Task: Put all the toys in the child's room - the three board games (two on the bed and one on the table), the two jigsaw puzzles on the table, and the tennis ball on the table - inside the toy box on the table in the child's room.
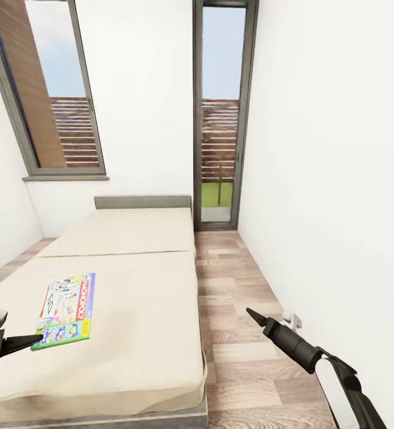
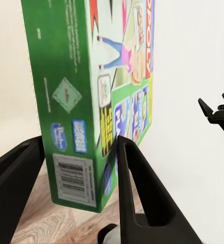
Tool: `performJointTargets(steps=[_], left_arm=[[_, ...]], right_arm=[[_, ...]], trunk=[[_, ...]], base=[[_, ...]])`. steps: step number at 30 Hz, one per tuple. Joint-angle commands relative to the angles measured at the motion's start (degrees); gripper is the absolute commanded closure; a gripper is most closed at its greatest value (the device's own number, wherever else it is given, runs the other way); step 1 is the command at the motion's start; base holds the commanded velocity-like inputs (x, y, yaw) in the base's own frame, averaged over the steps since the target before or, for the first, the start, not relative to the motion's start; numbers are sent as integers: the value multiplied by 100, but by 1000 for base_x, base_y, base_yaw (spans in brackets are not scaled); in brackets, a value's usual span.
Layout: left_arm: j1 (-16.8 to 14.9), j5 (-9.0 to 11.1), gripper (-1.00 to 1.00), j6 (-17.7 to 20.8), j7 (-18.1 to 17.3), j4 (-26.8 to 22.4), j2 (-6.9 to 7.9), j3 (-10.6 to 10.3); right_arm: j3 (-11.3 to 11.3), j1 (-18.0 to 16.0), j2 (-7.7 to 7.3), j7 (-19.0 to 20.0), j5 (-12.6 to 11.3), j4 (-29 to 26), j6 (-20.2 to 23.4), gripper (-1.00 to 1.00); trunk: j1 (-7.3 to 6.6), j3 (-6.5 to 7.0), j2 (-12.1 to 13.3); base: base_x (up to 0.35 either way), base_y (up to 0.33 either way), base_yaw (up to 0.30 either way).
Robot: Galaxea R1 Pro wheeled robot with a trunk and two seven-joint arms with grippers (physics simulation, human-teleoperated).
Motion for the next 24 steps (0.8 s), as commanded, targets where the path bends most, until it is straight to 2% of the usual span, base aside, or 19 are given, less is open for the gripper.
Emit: performJointTargets(steps=[1,24], left_arm=[[-3,-13,100,61,-28,-1,0,1],[-3,-8,100,55,-28,0,-52,-19]], right_arm=[[-7,-6,2,8,-40,-2,51,-100],[-5,-1,5,36,-68,-10,-111,-100]], trunk=[[-23,12,39],[-529,425,961]], base=[[0,0,0],[0,0,0]])
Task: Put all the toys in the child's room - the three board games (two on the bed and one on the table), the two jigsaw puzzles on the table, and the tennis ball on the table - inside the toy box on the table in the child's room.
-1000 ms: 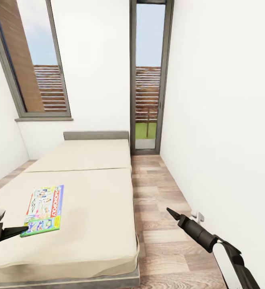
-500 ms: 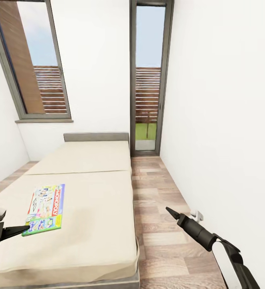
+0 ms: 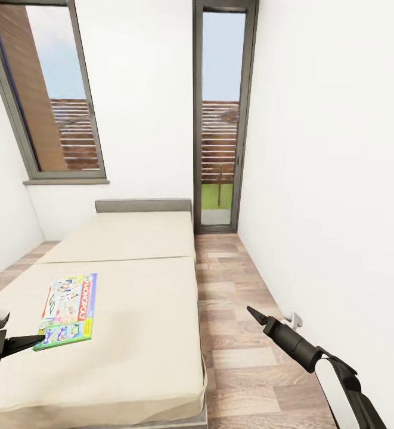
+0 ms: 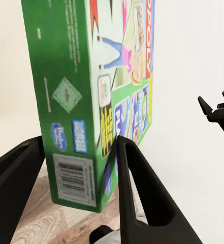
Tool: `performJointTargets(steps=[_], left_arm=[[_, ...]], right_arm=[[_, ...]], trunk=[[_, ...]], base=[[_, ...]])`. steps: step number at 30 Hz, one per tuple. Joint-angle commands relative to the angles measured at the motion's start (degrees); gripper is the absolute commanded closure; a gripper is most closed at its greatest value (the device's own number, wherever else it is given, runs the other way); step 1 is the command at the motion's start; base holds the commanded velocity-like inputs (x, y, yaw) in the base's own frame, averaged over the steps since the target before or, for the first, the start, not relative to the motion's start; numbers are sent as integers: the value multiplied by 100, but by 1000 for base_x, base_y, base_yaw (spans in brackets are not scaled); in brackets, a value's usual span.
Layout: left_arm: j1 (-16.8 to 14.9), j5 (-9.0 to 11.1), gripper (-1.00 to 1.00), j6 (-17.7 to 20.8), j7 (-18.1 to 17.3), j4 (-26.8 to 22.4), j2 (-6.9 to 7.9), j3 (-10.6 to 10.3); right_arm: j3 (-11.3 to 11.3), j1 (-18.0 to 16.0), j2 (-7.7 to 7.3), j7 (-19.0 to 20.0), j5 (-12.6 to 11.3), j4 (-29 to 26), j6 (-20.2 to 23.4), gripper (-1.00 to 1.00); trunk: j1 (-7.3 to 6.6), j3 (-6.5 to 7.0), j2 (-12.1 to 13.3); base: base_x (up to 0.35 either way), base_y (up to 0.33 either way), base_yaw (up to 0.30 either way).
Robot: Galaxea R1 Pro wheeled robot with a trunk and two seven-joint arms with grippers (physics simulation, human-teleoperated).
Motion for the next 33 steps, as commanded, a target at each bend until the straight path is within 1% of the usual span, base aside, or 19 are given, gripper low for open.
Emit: performJointTargets(steps=[1,17,21,33], left_arm=[[-3,-19,100,61,-27,-1,2,2],[-3,-20,100,55,-27,12,-3,2],[-3,-20,100,52,-27,16,-8,-5],[-3,-20,100,52,-27,16,-17,-2]], right_arm=[[-9,-4,1,5,-39,-2,43,-100],[-8,-4,1,-3,-21,-21,33,-100],[-8,-4,-5,9,-20,-13,33,-100],[-9,-4,1,-2,20,-3,33,-100]], trunk=[[-23,12,39],[-375,300,680],[-463,371,841],[-726,587,1322]], base=[[0,0,0],[0,0,7],[0,0,212],[0,0,282]])
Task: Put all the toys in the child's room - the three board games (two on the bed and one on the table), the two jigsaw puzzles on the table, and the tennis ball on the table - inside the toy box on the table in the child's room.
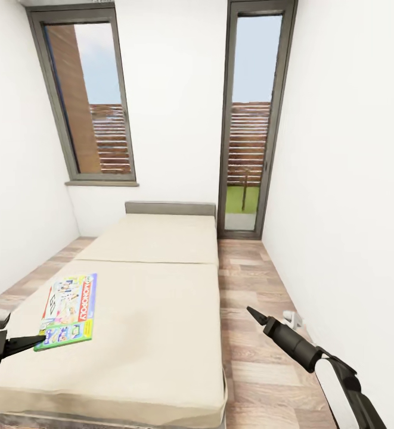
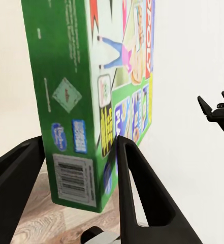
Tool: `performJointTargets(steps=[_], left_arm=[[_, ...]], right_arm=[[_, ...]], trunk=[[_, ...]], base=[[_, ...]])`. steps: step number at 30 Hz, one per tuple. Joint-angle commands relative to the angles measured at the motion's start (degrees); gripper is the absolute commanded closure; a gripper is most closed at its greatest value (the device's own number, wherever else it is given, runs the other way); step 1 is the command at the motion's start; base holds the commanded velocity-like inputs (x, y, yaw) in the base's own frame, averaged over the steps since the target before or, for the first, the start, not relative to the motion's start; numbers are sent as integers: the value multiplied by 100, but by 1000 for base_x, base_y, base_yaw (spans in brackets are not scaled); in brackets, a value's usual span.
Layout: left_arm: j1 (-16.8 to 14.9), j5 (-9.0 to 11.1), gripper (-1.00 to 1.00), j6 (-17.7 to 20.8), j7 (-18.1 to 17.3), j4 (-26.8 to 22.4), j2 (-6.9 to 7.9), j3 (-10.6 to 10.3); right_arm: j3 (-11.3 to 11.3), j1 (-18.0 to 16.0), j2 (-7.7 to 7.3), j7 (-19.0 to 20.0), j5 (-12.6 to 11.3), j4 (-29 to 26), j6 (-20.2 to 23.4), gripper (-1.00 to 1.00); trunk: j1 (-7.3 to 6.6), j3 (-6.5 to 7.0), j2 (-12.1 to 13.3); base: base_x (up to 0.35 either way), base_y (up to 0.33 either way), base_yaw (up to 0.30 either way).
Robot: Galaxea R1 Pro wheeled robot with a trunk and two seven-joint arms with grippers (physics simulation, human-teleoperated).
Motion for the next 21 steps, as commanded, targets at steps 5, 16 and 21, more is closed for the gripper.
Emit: performJointTargets(steps=[5,16,21], left_arm=[[-6,-13,100,60,-27,1,-3,-4],[-6,-17,100,60,-27,-2,-8,-5],[-6,-17,100,60,-27,-7,-34,-5]], right_arm=[[-10,-2,1,3,-32,-2,44,-100],[-3,-2,1,-4,-45,4,-122,-100],[-2,-2,1,-4,-49,5,-126,-100]], trunk=[[-111,84,199],[-352,282,640],[-462,371,840]], base=[[0,0,289],[0,0,289],[0,0,289]])
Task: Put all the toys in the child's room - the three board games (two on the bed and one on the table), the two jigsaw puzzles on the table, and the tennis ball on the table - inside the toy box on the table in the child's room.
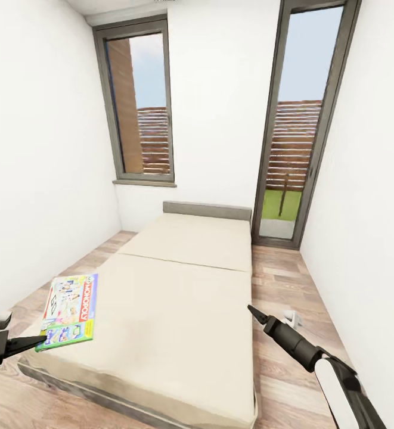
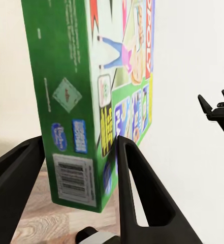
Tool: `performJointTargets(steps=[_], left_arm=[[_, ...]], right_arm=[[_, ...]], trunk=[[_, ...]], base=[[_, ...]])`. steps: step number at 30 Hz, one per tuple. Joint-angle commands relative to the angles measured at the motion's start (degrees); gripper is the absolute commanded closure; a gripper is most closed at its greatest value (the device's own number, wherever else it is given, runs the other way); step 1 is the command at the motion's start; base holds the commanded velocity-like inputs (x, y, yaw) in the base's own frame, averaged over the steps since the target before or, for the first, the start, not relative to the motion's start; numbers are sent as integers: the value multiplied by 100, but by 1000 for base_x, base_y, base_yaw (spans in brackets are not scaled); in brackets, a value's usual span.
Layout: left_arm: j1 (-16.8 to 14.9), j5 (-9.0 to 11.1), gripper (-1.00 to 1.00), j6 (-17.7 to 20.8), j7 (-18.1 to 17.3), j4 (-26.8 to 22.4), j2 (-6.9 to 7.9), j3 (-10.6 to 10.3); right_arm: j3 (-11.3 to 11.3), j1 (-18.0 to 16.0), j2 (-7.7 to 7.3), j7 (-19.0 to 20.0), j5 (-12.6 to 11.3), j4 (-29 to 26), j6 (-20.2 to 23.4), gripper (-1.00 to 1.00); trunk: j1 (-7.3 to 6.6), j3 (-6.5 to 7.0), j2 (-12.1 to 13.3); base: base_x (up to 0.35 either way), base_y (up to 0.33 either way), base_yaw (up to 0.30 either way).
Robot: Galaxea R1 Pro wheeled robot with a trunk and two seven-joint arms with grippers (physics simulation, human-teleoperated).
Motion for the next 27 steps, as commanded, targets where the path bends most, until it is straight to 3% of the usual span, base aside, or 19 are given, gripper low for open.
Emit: performJointTargets(steps=[1,27], left_arm=[[-7,-11,100,58,-28,-1,-3,0],[-7,-45,100,50,-28,7,-41,0]], right_arm=[[-11,-2,0,4,-40,-4,49,-100],[1,-2,5,2,-32,28,49,-100]], trunk=[[-23,12,38],[-594,479,1081]], base=[[0,0,289],[0,0,270]])
